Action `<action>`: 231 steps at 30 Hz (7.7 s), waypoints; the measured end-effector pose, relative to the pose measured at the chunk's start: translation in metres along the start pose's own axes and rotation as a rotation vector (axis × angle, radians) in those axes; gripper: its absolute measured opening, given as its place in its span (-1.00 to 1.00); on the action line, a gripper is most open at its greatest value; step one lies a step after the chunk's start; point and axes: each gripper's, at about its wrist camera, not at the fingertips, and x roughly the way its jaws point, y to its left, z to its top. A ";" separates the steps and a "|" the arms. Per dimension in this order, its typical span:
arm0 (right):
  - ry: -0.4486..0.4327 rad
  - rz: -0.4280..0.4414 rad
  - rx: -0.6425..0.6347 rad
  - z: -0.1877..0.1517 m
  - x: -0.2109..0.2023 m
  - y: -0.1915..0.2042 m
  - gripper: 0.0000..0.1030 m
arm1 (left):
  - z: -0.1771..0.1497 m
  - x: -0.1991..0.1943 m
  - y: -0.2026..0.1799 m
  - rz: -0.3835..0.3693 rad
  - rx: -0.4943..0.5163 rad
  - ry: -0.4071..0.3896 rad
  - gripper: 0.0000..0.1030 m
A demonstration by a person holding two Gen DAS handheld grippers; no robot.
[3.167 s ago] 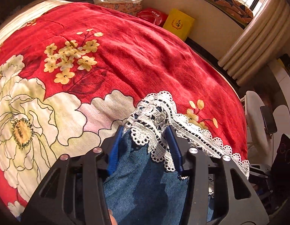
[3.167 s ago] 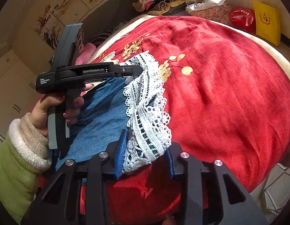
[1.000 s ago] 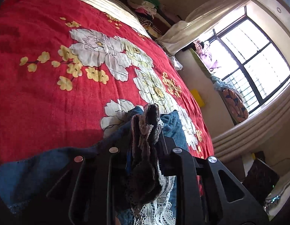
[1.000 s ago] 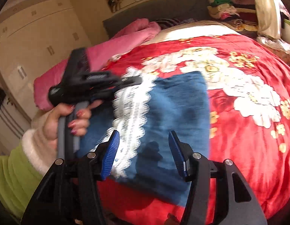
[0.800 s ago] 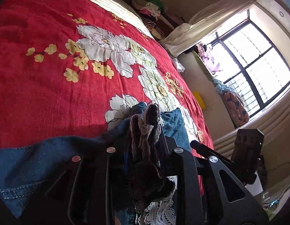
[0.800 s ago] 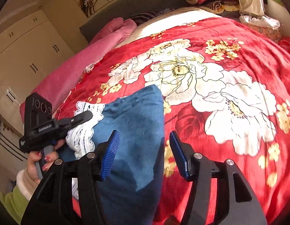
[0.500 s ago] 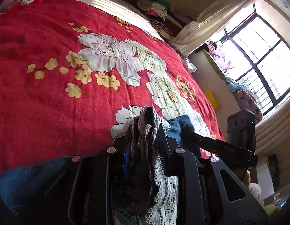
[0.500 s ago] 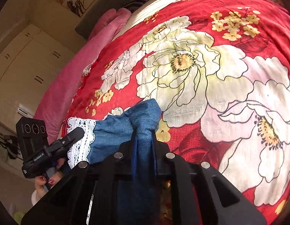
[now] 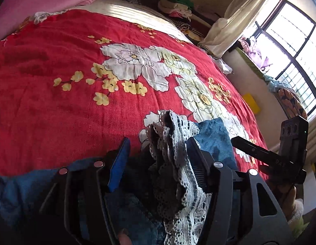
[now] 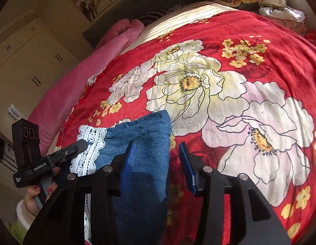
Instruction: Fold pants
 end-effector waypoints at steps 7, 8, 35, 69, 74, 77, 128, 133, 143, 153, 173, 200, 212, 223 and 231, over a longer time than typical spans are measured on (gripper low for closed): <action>-0.040 -0.016 -0.058 -0.031 -0.042 0.011 0.08 | -0.029 -0.040 -0.013 -0.022 0.005 0.003 0.09; -0.044 -0.015 -0.057 -0.036 -0.046 0.012 0.08 | -0.035 -0.044 -0.013 -0.030 -0.003 0.012 0.10; 0.132 0.044 -0.043 -0.113 -0.036 0.021 -0.13 | -0.114 -0.043 -0.027 0.018 -0.138 0.148 -0.68; 0.046 0.015 -0.271 -0.062 -0.045 0.080 -0.12 | -0.126 -0.079 -0.043 0.161 0.002 0.053 -0.36; 0.086 0.024 -0.297 -0.047 -0.014 0.099 -0.12 | -0.126 -0.073 -0.043 0.186 0.027 0.060 -0.34; 0.106 0.029 -0.313 -0.036 0.006 0.110 -0.12 | -0.127 -0.069 -0.041 0.191 0.032 0.067 -0.30; 0.100 0.088 -0.471 -0.016 0.034 0.227 0.79 | -0.122 -0.175 0.036 0.352 -0.106 -0.147 0.81; 0.146 0.095 -0.511 -0.024 0.057 0.250 0.80 | -0.129 -0.171 0.056 0.328 -0.160 -0.137 0.81; 0.257 0.103 -0.591 -0.033 0.110 0.283 0.80 | -0.135 -0.152 0.080 0.247 -0.238 -0.108 0.81; 0.356 0.126 -0.606 -0.036 0.155 0.301 0.80 | -0.133 -0.134 0.083 0.158 -0.263 -0.116 0.81; 0.421 0.247 -0.559 -0.028 0.153 0.281 -0.37 | -0.123 -0.117 0.081 0.205 -0.262 -0.150 0.25; 0.180 0.310 -0.280 0.031 0.022 0.101 -0.31 | -0.077 -0.063 -0.071 0.124 0.053 -0.100 -0.08; 0.122 0.288 -0.144 0.010 -0.015 0.040 0.24 | -0.110 -0.043 -0.108 0.092 0.147 -0.031 0.13; 0.189 0.056 -0.257 -0.026 0.010 0.035 0.25 | -0.133 -0.035 -0.111 0.083 0.195 0.004 0.18; 0.084 0.139 -0.257 -0.028 -0.029 0.032 0.27 | -0.112 -0.076 -0.092 0.066 0.148 -0.101 0.26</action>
